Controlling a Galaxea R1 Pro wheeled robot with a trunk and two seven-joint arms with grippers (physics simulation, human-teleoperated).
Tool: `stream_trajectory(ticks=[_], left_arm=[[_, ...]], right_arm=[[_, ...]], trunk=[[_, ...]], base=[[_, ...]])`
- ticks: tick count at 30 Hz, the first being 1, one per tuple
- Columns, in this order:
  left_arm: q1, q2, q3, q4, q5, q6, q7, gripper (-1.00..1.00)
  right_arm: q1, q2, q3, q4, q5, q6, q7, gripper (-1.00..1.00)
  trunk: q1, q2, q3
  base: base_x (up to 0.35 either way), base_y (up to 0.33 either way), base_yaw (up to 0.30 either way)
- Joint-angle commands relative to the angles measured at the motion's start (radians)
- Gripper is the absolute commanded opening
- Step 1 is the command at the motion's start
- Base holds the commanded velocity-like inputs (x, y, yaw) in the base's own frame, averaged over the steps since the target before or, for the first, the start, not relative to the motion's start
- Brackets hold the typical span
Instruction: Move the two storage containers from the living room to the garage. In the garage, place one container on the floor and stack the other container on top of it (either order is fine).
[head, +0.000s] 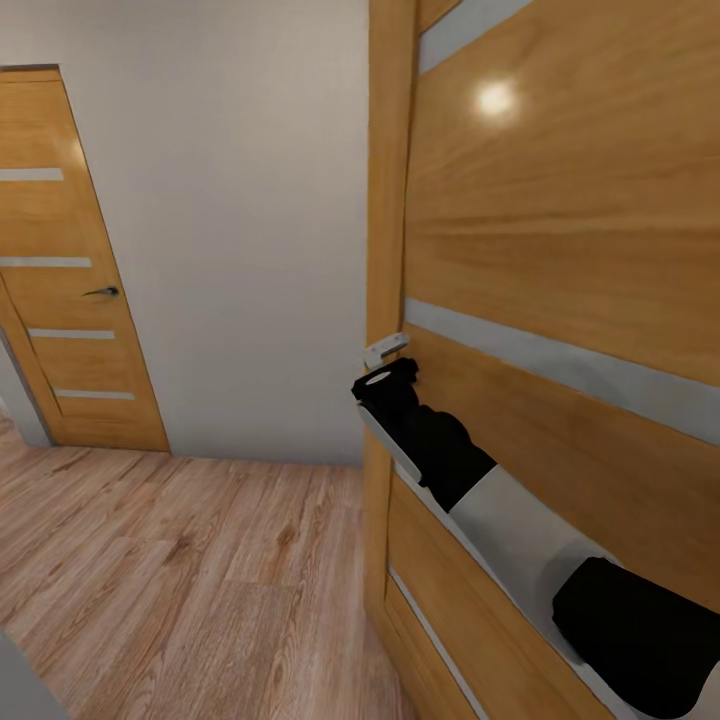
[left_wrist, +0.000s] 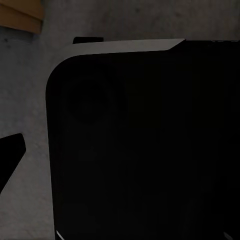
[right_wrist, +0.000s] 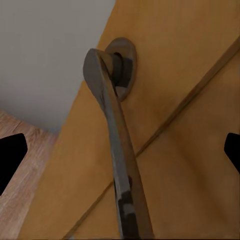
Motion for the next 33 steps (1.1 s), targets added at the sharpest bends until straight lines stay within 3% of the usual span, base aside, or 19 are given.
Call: stream_trajectory(ticks=[1,33], left_arm=[[0.000,0.000,0.000,-0.001,0.002,-0.002,-0.001,1.00],[0.000,0.000,0.000,-0.001,0.002,-0.002,-0.001,1.00]], right_arm=[[-0.001,0.000,0.001,0.014,0.015,0.014,-0.025,1.00],[-0.010,0.000,-0.041,0.257,0.017,-0.009,-0.108,1.00]], trunk=[[0.000,-0.001,-0.001],[0.000,-0.001,-0.001]], base=[[0.002,0.000,0.000],[0.000,0.000,0.000]])
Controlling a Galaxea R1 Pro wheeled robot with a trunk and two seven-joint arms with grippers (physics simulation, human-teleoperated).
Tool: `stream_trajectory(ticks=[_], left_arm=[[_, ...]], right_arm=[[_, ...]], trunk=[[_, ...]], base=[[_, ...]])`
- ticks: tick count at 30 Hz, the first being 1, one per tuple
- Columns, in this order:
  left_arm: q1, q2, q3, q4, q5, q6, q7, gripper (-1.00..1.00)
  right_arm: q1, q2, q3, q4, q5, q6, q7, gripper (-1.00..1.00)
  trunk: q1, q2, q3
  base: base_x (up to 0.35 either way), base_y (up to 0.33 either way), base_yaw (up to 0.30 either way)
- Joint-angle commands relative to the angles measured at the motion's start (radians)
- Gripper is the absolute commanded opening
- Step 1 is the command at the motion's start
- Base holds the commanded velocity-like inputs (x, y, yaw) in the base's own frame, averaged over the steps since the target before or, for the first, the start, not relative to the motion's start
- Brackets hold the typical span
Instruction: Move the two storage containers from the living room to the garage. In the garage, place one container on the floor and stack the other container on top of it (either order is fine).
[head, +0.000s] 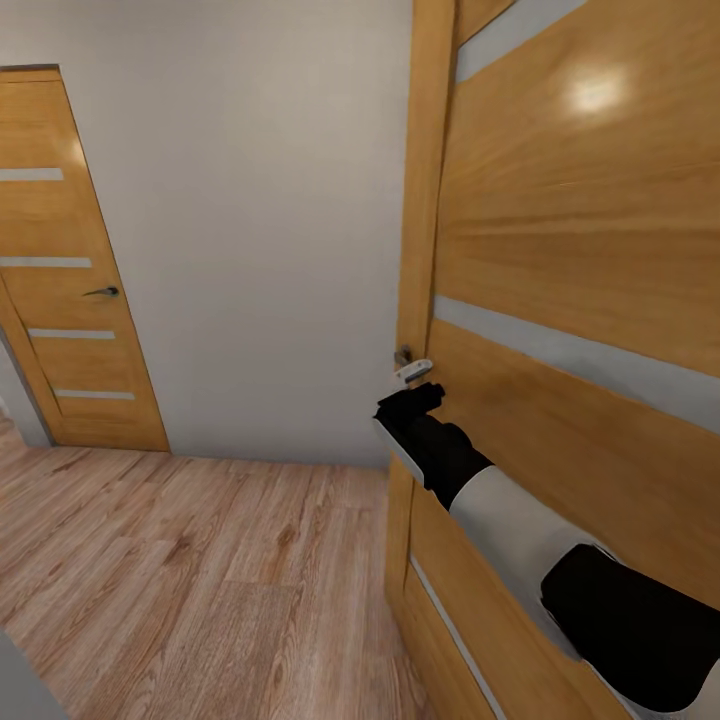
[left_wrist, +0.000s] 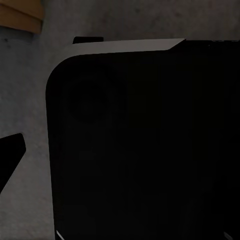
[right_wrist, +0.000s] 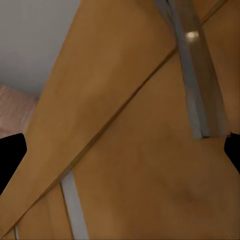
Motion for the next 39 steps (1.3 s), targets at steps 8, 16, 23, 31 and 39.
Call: stream_trajectory(ticks=[8,16,23,31,39], left_arm=[[0.000,0.000,0.000,-0.001,0.002,-0.003,-0.001,1.00],[0.000,0.000,0.000,-0.001,0.002,-0.003,-0.001,1.00],[0.000,0.000,0.000,-0.001,0.002,-0.003,-0.001,1.00],[0.000,0.000,0.000,-0.001,0.002,-0.003,-0.001,1.00],[0.000,0.000,0.000,-0.001,0.002,-0.003,-0.001,1.00]], right_arm=[[-0.005,0.000,-0.005,0.015,0.005,0.008,-0.015,1.00],[-0.039,0.000,-0.022,0.120,0.004,-0.045,-0.015,1.00],[-0.056,0.000,-0.024,0.144,0.004,-0.050,-0.016,1.00],[-0.089,0.000,-0.027,0.209,0.004,-0.089,-0.016,1.00],[-0.111,0.000,-0.030,0.234,-0.002,-0.096,-0.015,1.00]], trunk=[[0.000,-0.001,-0.001],[0.000,-0.001,-0.001],[0.000,-0.001,-0.001],[0.000,-0.001,-0.001],[0.000,-0.001,-0.001]], base=[[0.000,0.000,0.000],[0.000,0.000,0.000],[0.000,0.000,0.000],[0.000,0.000,0.000],[0.000,0.000,0.000]])
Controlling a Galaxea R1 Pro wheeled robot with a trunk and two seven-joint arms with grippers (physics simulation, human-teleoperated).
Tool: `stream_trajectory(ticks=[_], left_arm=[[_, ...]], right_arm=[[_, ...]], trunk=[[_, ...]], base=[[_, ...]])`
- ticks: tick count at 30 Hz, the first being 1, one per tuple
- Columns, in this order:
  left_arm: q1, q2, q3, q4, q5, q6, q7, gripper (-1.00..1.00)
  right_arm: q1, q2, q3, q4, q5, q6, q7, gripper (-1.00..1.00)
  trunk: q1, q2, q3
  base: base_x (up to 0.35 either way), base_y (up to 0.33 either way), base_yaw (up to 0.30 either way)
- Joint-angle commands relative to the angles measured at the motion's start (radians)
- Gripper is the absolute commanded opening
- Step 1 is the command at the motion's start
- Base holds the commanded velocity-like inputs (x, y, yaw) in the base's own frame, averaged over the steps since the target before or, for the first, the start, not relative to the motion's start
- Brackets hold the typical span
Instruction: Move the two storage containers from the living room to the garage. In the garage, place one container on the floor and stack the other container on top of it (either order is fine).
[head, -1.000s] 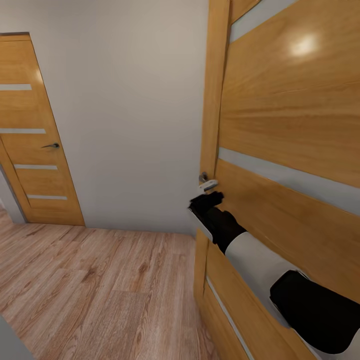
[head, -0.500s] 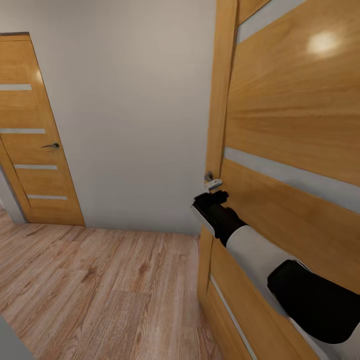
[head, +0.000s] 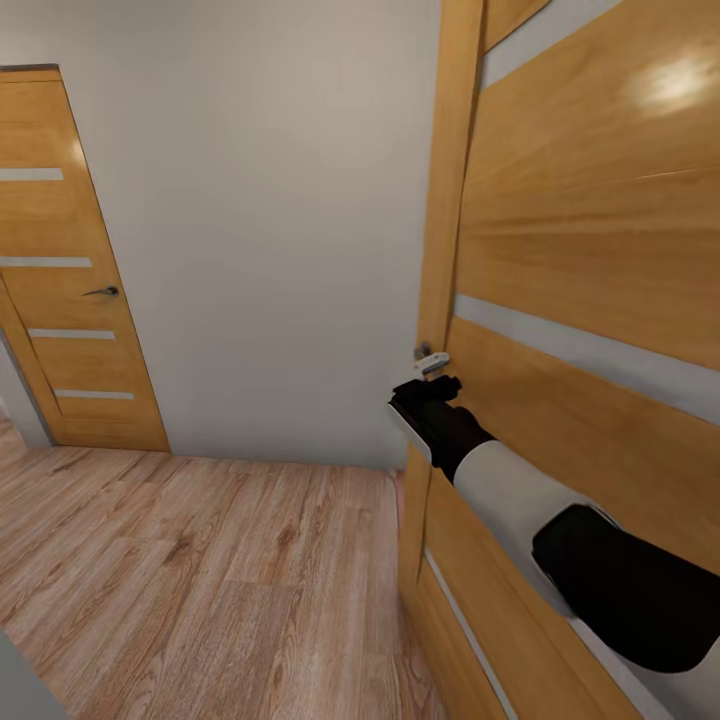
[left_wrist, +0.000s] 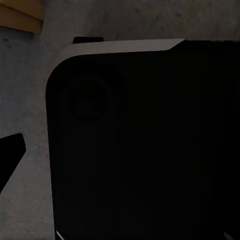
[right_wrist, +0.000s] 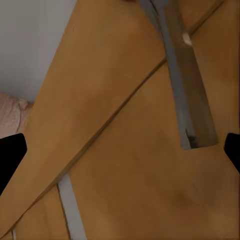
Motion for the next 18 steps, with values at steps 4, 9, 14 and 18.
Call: stream_trajectory(ticks=[4,9,14,18], left_arm=[[0.000,0.000,0.000,0.000,0.002,-0.003,-0.001,1.00],[0.000,0.001,-0.002,0.000,0.002,-0.003,-0.001,1.00],[0.000,0.000,-0.003,0.000,0.001,-0.003,-0.001,1.00],[0.000,0.000,-0.003,0.000,0.002,-0.003,-0.001,1.00]], right_arm=[[-0.004,-0.002,0.003,0.010,0.003,0.001,-0.011,1.00],[-0.004,-0.004,0.002,0.012,0.002,-0.001,-0.011,1.00],[-0.004,-0.004,0.002,0.012,0.002,0.000,-0.011,1.00],[-0.004,-0.004,0.001,0.012,0.003,0.002,-0.013,1.00]], trunk=[[0.000,-0.001,-0.001],[0.000,-0.001,-0.001],[0.000,-0.001,-0.001],[0.000,-0.001,-0.001]], base=[[0.000,0.000,0.000],[0.113,0.000,0.000],[0.207,0.000,0.000],[0.032,0.000,0.000]])
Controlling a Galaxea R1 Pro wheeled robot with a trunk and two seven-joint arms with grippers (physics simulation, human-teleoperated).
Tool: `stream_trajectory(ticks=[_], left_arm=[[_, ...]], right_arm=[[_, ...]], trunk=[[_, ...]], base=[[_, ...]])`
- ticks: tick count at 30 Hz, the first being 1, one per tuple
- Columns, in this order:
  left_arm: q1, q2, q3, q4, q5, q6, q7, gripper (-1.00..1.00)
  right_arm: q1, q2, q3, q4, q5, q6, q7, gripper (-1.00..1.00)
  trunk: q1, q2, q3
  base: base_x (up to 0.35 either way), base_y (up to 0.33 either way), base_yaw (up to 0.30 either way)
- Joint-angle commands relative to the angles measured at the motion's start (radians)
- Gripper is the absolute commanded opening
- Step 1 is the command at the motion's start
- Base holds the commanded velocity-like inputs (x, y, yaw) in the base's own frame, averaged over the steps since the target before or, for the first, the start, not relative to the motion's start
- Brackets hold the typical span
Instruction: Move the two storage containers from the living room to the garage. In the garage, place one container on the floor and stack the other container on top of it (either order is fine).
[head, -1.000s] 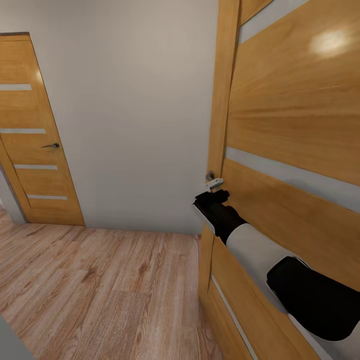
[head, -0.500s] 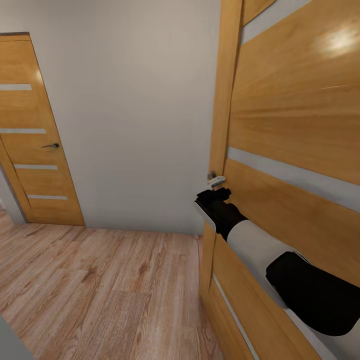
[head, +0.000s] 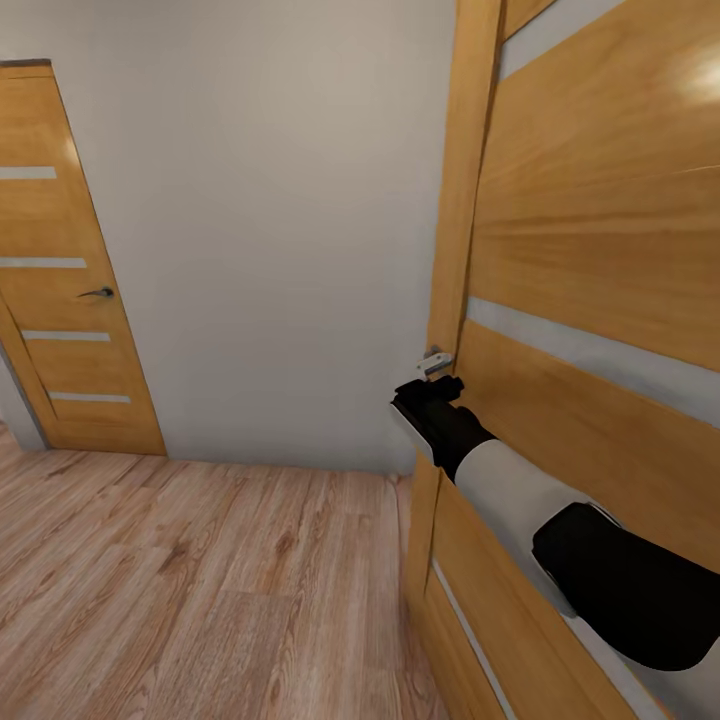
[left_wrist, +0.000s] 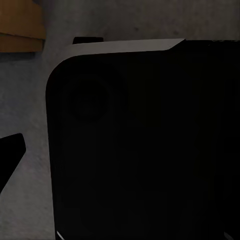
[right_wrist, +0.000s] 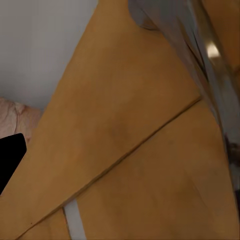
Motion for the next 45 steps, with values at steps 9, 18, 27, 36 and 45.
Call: stream_trajectory(ticks=[9,18,27,36,45], left_arm=[[0.000,0.000,0.000,0.000,0.002,-0.003,-0.001,1.00],[0.000,0.000,0.003,0.000,0.002,-0.003,0.000,1.00],[0.000,0.000,0.003,0.000,0.002,-0.002,0.000,1.00],[0.000,0.000,0.001,0.000,0.002,-0.002,-0.001,1.00],[0.000,0.000,0.000,0.000,0.002,-0.002,-0.001,1.00]], right_arm=[[-0.001,-0.066,0.007,-0.001,-0.002,0.008,-0.010,1.00],[-0.002,-0.132,0.006,-0.001,-0.002,0.007,-0.010,1.00],[-0.016,-0.185,0.006,0.002,-0.002,0.005,-0.010,1.00],[-0.057,-0.234,0.005,0.054,-0.008,-0.007,-0.008,1.00],[-0.073,-0.272,0.005,0.068,-0.010,-0.022,-0.007,1.00]], trunk=[[0.000,0.000,-0.001],[0.000,0.000,-0.001],[0.000,0.000,-0.001],[0.000,0.000,-0.001],[0.000,0.000,-0.001]], base=[[0.002,0.000,0.000],[0.000,0.000,0.000],[0.000,0.000,0.000],[0.000,0.000,0.000],[0.000,0.000,0.000]])
